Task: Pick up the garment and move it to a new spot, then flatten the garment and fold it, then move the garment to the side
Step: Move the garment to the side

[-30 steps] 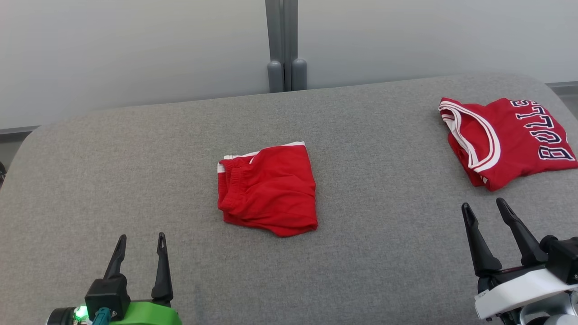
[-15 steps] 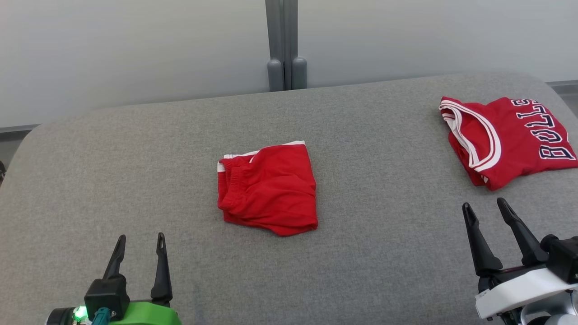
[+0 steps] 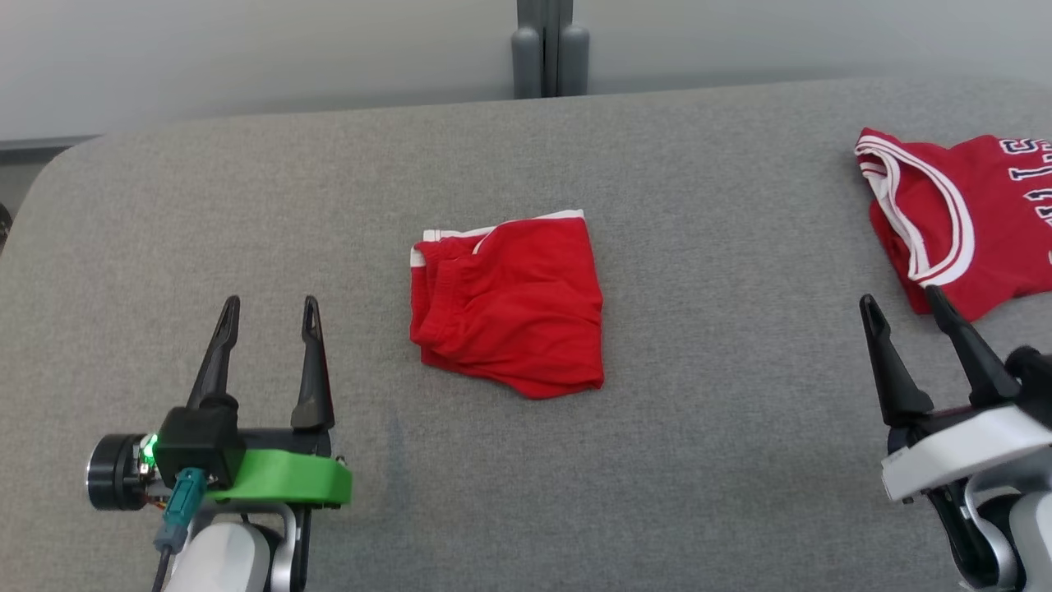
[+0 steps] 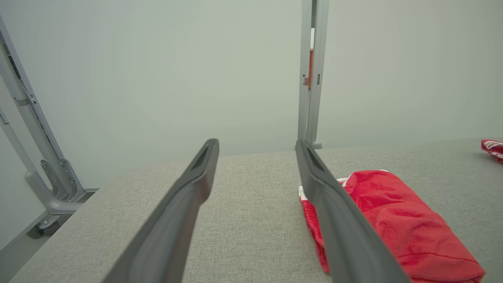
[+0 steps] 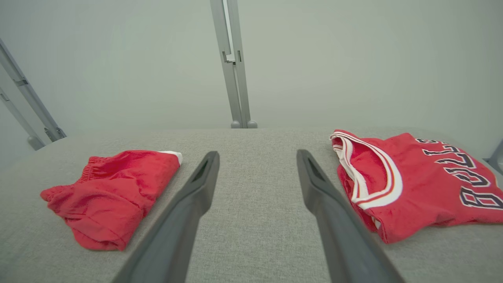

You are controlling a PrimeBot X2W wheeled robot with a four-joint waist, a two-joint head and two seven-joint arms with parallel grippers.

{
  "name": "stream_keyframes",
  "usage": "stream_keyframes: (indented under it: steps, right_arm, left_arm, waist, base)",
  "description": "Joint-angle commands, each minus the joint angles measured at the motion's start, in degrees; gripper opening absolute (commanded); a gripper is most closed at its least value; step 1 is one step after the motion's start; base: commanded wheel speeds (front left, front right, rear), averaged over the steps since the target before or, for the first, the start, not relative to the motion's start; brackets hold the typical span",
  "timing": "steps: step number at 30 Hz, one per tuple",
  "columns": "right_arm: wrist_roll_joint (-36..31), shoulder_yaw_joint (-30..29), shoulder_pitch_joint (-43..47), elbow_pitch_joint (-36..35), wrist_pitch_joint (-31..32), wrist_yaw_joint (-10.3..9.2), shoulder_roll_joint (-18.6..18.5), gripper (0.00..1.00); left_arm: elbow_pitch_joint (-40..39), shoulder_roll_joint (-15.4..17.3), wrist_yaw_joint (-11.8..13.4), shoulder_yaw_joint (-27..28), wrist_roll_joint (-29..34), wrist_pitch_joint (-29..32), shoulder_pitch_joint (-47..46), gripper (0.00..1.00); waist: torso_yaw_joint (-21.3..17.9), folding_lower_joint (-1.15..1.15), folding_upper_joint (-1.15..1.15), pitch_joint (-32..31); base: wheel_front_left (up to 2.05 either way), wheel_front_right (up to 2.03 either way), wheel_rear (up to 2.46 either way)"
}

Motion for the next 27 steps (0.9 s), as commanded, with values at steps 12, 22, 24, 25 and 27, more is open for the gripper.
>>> stream_keyframes:
  steps: [12,22,24,25,27]
  right_arm:
    - [5.79,16.32,-19.24,17.27,1.40,-0.02,-0.56,1.00]
    - [13.32,25.44,-27.88,31.55,2.90,-0.02,1.44,0.57]
    - [14.60,26.58,-27.89,32.66,3.66,-0.02,1.32,0.00]
    - [15.22,27.12,-28.05,32.85,3.81,-0.01,1.18,0.00]
    - [15.70,27.72,-28.66,32.28,2.65,-0.02,0.60,0.00]
  left_arm:
    - [-0.94,-6.01,-3.46,2.84,4.15,-0.15,-7.01,1.00]
    - [-0.40,-8.35,-5.82,4.89,6.40,-0.15,-7.03,1.00]
    - [-0.32,-8.59,-6.00,5.40,6.78,-0.15,-6.46,1.00]
    - [-0.34,-8.69,-6.16,5.72,7.08,-0.15,-6.05,1.00]
    - [-0.26,-8.83,-6.52,6.27,7.45,-0.15,-5.60,1.00]
  waist:
    - [12.05,0.00,0.00,14.23]
    - [13.33,0.00,0.00,14.45]
    - [13.04,0.00,0.00,14.11]
    - [12.77,0.00,0.00,13.94]
    - [12.33,0.00,0.00,13.67]
  base:
    - [0.00,0.00,0.00]
    - [0.00,0.00,0.00]
    - [0.00,0.00,0.00]
    - [0.00,0.00,0.00]
    - [0.00,0.00,0.00]
